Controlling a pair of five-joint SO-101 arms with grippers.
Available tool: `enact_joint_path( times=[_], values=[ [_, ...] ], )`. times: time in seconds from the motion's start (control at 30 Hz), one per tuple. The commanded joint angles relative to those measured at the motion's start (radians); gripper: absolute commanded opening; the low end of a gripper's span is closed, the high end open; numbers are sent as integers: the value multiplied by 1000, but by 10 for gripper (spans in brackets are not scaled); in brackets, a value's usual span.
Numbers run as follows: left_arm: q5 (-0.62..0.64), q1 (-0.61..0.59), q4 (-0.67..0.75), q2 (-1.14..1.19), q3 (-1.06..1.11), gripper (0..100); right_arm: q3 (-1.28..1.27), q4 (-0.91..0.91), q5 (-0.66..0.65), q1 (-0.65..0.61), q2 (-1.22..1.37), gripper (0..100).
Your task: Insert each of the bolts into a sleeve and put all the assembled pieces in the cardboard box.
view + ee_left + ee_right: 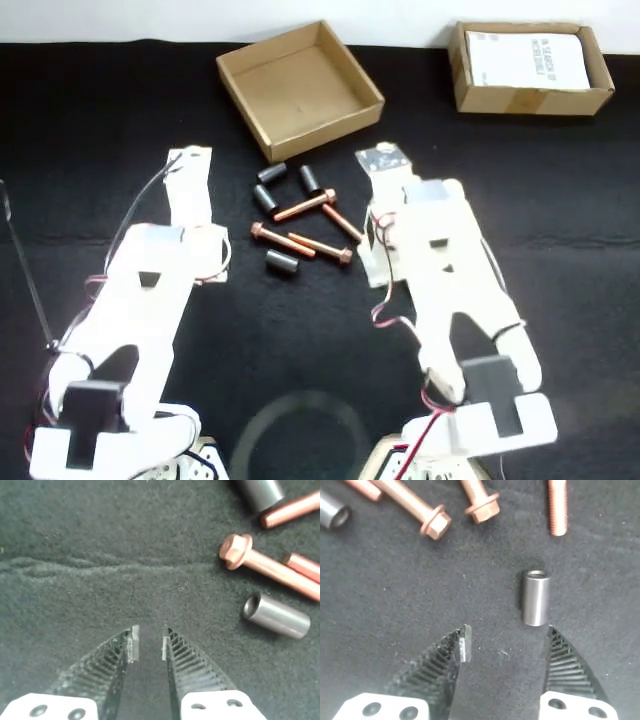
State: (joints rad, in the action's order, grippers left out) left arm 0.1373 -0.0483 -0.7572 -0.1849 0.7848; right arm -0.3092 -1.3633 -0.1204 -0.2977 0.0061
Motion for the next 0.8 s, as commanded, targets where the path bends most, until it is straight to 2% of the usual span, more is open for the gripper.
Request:
enact_joint_path(
  times=[0.0,0.3,0.43,0.77],
  values=[
    [-2,-12,-26,30,-73,105,61,-12,11,-5,47,228],
    [-2,-12,-26,54,-87,107,47,51,3,108,186,228],
    [-2,-12,-26,54,-87,107,50,64,-43,114,239,228],
    [-2,-12,-23,61,-87,106,50,183,-43,111,275,228]
  ],
)
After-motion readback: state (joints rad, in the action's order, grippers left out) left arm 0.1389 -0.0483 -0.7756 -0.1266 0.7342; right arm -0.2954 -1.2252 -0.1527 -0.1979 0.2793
